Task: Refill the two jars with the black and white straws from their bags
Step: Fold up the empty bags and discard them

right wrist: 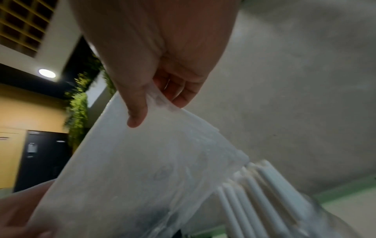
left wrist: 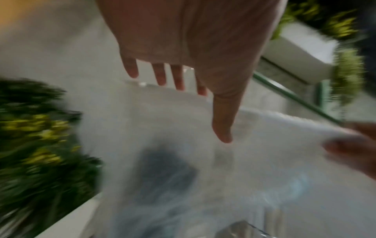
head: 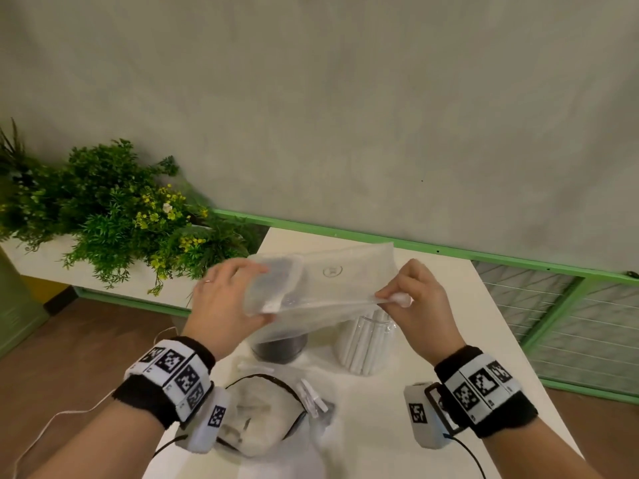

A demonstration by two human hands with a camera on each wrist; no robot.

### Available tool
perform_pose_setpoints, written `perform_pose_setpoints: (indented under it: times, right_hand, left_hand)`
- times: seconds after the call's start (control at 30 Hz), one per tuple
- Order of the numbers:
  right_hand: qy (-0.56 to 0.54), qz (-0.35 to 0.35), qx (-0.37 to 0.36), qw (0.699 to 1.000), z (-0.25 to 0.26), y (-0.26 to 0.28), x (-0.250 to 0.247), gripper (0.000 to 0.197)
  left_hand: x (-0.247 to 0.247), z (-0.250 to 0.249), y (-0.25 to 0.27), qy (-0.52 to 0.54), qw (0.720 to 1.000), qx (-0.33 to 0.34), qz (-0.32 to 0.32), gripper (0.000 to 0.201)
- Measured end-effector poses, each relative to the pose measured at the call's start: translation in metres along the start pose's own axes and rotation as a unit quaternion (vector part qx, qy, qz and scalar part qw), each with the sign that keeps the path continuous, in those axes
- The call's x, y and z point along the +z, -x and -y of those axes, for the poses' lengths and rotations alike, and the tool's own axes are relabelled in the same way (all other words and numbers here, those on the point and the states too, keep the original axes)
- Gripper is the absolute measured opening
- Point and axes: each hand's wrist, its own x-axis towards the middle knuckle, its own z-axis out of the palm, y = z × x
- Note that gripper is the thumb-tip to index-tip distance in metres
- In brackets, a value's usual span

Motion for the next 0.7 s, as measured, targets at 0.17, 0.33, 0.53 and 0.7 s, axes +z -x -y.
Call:
perform_pose_setpoints:
  times: [0.17, 0.33, 0.53, 0.7]
  right_hand:
    - [0.152, -0.004, -0.149, 0.977, 0.043, -0.003, -0.023, 0.016]
    - [0.061, 0.202, -0.119, 0.970, 0.073, 0.014, -0.032, 0.029]
    - [0.013, 0.149, 0.017, 0.989, 0.054, 0.013, -0.017, 0.049]
    - [0.017, 0.118, 0.035, 0.992, 0.051, 0.023, 0.018, 0.088]
  left_hand:
    - [-0.009, -0.024, -0.007, 0.064, 0.994, 0.056, -0.066, 0.018]
    - [-0.016, -0.039, -0.006, 0.243, 0.964, -0.005, -0.106, 0.027]
    - [-0.023, -0.066, 0.007, 0.463, 0.884, -0.041, 0.051, 0.029]
    - [-0.012, -0.087, 0.027, 0.600, 0.749, -0.190, 0.206, 0.031]
